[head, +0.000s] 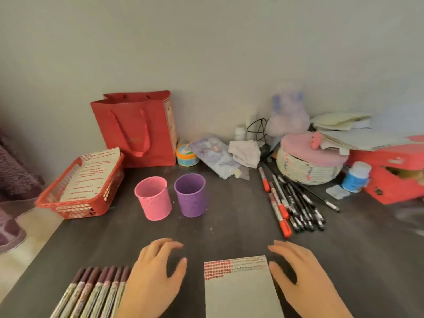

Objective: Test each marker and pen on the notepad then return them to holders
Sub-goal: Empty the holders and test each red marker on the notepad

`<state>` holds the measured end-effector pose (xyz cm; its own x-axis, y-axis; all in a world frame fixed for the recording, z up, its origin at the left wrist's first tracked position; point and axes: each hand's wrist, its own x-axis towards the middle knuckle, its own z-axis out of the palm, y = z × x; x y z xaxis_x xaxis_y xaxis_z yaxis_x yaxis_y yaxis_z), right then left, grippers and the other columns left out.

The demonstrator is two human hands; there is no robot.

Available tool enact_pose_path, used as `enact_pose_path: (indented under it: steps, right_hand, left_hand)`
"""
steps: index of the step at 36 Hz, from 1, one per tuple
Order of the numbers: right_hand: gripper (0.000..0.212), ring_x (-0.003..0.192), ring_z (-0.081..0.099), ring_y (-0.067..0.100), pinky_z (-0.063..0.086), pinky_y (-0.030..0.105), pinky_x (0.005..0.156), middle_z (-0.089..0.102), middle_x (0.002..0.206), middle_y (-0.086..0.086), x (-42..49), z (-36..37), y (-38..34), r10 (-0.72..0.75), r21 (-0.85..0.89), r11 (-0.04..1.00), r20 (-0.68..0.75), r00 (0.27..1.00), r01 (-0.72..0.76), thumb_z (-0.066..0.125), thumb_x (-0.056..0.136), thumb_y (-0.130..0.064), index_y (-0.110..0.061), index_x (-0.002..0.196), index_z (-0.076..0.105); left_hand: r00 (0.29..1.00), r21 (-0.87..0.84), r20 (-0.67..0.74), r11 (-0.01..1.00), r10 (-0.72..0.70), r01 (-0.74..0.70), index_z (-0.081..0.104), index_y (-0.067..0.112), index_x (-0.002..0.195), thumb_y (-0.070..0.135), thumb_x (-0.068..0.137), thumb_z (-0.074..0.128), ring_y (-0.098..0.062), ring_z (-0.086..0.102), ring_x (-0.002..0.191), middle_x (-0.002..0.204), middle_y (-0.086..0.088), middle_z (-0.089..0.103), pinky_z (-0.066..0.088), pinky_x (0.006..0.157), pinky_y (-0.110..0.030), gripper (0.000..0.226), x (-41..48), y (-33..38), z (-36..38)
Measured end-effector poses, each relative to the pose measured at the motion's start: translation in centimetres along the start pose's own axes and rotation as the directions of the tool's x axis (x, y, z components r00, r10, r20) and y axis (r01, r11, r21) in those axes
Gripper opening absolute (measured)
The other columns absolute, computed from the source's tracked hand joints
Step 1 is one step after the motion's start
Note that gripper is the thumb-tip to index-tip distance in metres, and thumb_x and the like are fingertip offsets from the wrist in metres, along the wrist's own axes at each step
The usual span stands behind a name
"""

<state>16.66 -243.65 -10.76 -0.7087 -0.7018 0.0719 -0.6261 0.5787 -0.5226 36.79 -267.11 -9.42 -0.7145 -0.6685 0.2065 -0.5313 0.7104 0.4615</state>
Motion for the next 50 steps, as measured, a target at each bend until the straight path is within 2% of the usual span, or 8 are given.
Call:
enact_pose_path:
  steps: [5,8,13,21,33,39,43,50]
  right_hand:
    - [0.048,0.118,0.067,0.028,0.057,0.051,0.090,0.070,0.125,-0.003,-2.0,-0.8,2.7,0.075,-0.193,0.977,-0.073,0.994,-0.088,0.042,0.099,-0.058,-0.029,0.111,0.078]
    - [0.066,0.128,0.060,0.023,0.049,0.047,0.101,0.061,0.140,-0.007,-2.4,-0.4,3.0,0.079,-0.254,0.964,-0.030,0.996,-0.084,0.015,0.100,-0.063,-0.037,0.123,0.071]
    - [0.059,0.154,-0.007,0.006,-0.012,0.031,0.120,0.000,0.166,-0.021,-2.1,0.4,4.1,0.122,-0.224,0.969,0.071,0.990,-0.103,0.018,0.098,-0.065,-0.050,0.156,0.017]
    - [0.061,0.155,0.004,0.010,-0.007,0.035,0.121,0.016,0.166,-0.017,-1.7,0.9,4.6,0.083,-0.182,0.981,0.050,0.995,-0.072,0.019,0.096,-0.064,-0.046,0.153,0.029]
    - [0.055,0.153,0.018,0.012,0.005,0.038,0.120,0.030,0.162,-0.015,-1.9,1.3,4.7,0.094,-0.160,0.983,0.007,0.996,-0.092,0.031,0.096,-0.063,-0.046,0.147,0.041]
    - [0.060,0.154,0.001,0.006,-0.012,0.032,0.118,0.013,0.165,-0.022,-1.6,1.1,4.9,0.087,-0.145,0.986,0.014,0.996,-0.084,0.023,0.095,-0.068,-0.050,0.152,0.027]
    - [0.058,0.152,-0.003,-0.001,-0.015,0.026,0.118,0.011,0.163,-0.027,-1.7,0.9,4.8,0.099,-0.137,0.986,0.001,0.995,-0.098,0.026,0.094,-0.067,-0.051,0.149,0.032]
    - [0.054,0.143,-0.008,-0.013,-0.013,0.020,0.117,0.011,0.160,-0.034,-2.0,0.6,4.5,0.114,-0.136,0.984,-0.001,0.994,-0.113,0.031,0.095,-0.068,-0.052,0.146,0.036]
  left_hand:
    - [0.940,-0.081,0.284,0.982,0.187,-0.171,0.048,0.047,0.128,0.054,0.095,0.050,0.005,0.035,0.128,0.140,0.027,0.036,0.028,0.105,-0.015,0.034,5.7,5.5,5.1]
    - [0.889,-0.078,0.359,0.958,0.285,-0.276,0.046,0.041,0.135,0.050,0.098,0.048,-0.002,0.040,0.127,0.143,0.019,0.039,0.033,0.104,-0.019,0.038,8.8,8.8,7.8]
    - [0.839,0.003,0.447,0.938,0.309,-0.347,0.036,0.026,0.149,0.037,0.103,0.042,-0.026,0.045,0.130,0.149,-0.002,0.037,0.038,0.109,-0.039,0.047,14.5,13.2,11.3]
    - [0.864,0.267,0.447,0.888,0.232,-0.376,0.021,0.027,0.156,0.035,0.105,0.030,-0.035,0.037,0.135,0.150,-0.011,0.039,0.042,0.103,-0.048,0.052,21.0,17.2,14.3]
    - [0.965,0.312,0.236,0.932,0.112,-0.184,0.059,0.018,0.113,0.030,0.098,0.045,-0.036,0.056,0.103,0.111,-0.014,0.057,0.052,0.080,-0.044,0.024,22.6,16.8,14.9]
    - [0.970,-0.092,0.244,0.995,-0.001,0.024,0.064,0.022,0.103,0.024,0.091,0.064,-0.027,0.062,0.103,0.111,-0.007,0.066,0.051,0.089,-0.038,0.012,22.2,14.7,13.5]
    - [0.924,-0.577,0.352,0.743,-0.147,0.338,0.065,0.020,0.106,0.023,0.085,0.077,-0.016,0.066,0.081,0.102,-0.007,0.071,0.059,0.075,-0.032,0.024,19.0,13.6,10.9]
    - [0.910,-0.789,0.403,0.467,-0.096,0.399,0.073,0.023,0.110,0.035,0.082,0.072,-0.014,0.069,0.085,0.102,0.000,0.076,0.054,0.078,-0.030,0.031,8.3,10.9,4.9]
